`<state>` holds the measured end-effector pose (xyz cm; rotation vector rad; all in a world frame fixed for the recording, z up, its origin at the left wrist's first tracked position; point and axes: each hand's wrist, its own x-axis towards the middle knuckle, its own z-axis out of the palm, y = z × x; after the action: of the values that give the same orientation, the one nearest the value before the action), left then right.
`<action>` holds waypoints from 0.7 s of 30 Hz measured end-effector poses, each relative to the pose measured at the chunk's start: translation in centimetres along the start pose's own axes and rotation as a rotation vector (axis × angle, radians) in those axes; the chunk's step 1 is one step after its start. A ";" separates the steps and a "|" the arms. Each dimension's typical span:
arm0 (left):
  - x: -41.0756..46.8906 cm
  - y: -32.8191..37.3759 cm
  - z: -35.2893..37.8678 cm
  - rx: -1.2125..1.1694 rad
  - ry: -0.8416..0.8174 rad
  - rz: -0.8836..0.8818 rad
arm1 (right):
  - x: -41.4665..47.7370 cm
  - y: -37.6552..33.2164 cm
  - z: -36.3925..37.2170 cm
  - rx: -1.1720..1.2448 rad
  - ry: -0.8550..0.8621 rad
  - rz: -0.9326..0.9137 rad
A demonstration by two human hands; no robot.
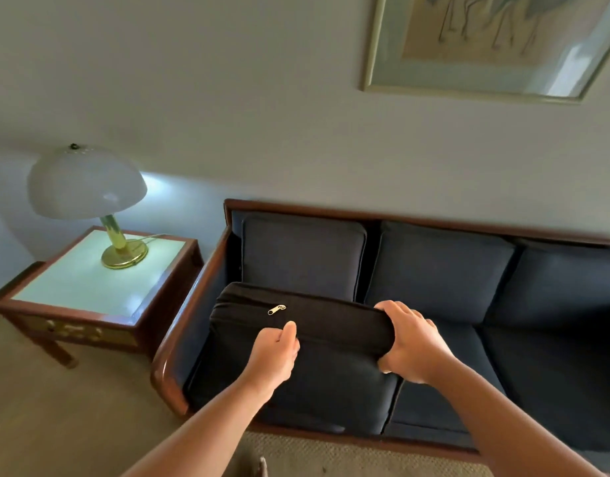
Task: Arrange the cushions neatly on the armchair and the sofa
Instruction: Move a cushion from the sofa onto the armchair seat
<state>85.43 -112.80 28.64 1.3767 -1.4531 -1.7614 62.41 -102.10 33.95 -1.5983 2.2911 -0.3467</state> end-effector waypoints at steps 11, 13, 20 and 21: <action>17.1 4.5 -0.7 0.093 0.015 -0.133 | 17.3 1.0 3.5 0.238 -0.058 0.176; 18.8 5.7 0.5 0.137 0.006 -0.118 | 18.9 2.0 3.2 0.264 -0.064 0.204; 23.5 9.0 2.5 0.220 0.052 -0.149 | 25.5 4.9 1.9 0.249 -0.193 0.192; 24.0 9.2 3.1 0.221 0.087 -0.155 | 26.3 5.3 1.7 0.249 -0.206 0.190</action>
<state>71.34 -134.47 27.35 1.6975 -1.5678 -1.6470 50.15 -125.05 27.08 -1.2255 2.1269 -0.3832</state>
